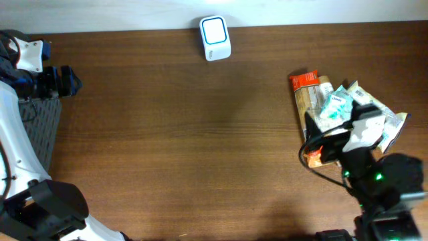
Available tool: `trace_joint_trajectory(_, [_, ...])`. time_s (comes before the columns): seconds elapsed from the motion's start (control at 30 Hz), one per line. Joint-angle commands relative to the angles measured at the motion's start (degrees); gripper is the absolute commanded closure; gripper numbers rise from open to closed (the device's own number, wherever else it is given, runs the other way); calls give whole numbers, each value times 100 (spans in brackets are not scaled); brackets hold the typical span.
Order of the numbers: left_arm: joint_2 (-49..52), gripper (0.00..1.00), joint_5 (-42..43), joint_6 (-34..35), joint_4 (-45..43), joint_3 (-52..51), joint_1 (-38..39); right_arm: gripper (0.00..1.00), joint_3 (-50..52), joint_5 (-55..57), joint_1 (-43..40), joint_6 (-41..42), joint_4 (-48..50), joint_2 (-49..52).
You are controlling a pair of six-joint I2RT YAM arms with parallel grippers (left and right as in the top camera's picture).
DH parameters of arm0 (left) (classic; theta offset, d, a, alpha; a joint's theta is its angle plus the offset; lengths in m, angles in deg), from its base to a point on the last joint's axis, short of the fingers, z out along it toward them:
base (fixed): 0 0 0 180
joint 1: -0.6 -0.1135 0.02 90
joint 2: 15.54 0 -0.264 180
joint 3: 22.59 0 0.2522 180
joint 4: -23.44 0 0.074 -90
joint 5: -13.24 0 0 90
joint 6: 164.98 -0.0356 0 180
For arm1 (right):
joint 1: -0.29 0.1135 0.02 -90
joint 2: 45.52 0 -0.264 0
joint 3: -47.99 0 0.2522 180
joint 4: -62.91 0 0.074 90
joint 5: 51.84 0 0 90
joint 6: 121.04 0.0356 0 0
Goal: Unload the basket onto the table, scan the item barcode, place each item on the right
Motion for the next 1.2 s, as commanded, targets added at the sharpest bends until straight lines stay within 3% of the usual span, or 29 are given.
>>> trace_joint_trajectory(0.0, [-9,1,2,57,-9,2,-22,1,1067,52,-48,-11,881,-568])
trace_joint_trajectory(0.2, [-9,1,2,57,-9,4,-22,1,2859,48,-46,-9,2063,-1620])
trace_joint_trajectory(0.47, [-9,1,2,57,-9,4,-22,2,4157,48,-35,-9,2142,-2990])
trace_joint_trajectory(0.67, [-9,1,2,57,-9,4,-22,1,4218,50,-35,66,1154,-3191])
trace_joint_trajectory(1.17, [-9,1,2,57,-9,2,-22,1,4218,33,-35,74,1169,-3191])
